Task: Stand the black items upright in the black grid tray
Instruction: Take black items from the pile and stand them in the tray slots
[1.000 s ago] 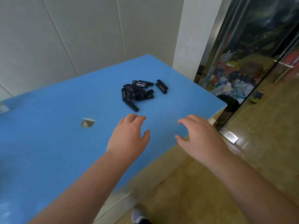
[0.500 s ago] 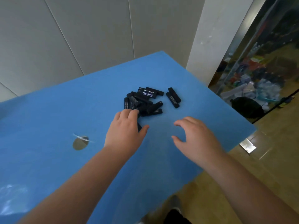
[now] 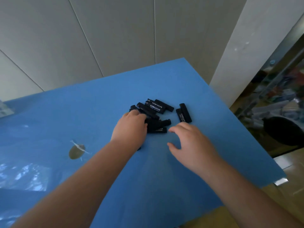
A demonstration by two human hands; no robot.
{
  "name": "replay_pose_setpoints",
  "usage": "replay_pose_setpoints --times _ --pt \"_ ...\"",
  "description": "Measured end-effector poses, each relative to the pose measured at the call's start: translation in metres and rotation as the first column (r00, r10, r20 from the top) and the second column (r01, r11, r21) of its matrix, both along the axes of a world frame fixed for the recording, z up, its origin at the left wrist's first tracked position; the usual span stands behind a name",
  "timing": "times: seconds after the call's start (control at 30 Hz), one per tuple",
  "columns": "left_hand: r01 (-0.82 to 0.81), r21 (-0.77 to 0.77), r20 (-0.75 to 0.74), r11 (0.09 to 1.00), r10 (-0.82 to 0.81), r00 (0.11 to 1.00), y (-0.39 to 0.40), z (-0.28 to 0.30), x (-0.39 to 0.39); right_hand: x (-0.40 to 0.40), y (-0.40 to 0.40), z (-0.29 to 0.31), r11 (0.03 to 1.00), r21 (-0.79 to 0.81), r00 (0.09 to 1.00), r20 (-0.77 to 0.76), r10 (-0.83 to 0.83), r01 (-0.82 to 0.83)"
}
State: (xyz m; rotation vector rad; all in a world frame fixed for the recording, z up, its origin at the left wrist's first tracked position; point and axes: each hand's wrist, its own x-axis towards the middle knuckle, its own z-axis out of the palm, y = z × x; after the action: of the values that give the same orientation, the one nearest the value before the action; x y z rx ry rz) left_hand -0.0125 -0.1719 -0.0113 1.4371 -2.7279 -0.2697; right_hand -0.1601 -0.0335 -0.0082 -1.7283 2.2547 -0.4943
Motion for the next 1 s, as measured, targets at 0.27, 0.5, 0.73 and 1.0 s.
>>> replay_pose_setpoints --times 0.27,0.5,0.73,1.0 --pt "-0.019 0.094 0.029 0.995 0.017 0.999 0.003 0.005 -0.004 -0.016 -0.01 -0.007 0.996 -0.01 0.996 -0.011 0.087 -0.087" --pt "-0.176 0.171 -0.198 0.97 0.208 0.958 0.019 0.022 0.012 -0.017 -0.037 -0.011 0.981 -0.065 0.981 -0.081 0.178 -0.183" --pt "-0.359 0.316 -0.3 0.878 0.452 0.84 0.021 0.027 0.034 -0.009 -0.067 -0.019 0.938 -0.008 0.921 -0.197 0.337 -0.346" --pt "-0.236 0.731 -0.465 0.64 0.721 0.515 0.031 0.031 0.04 -0.004 -0.064 -0.019 0.936 -0.102 0.92 -0.246 0.304 -0.336"
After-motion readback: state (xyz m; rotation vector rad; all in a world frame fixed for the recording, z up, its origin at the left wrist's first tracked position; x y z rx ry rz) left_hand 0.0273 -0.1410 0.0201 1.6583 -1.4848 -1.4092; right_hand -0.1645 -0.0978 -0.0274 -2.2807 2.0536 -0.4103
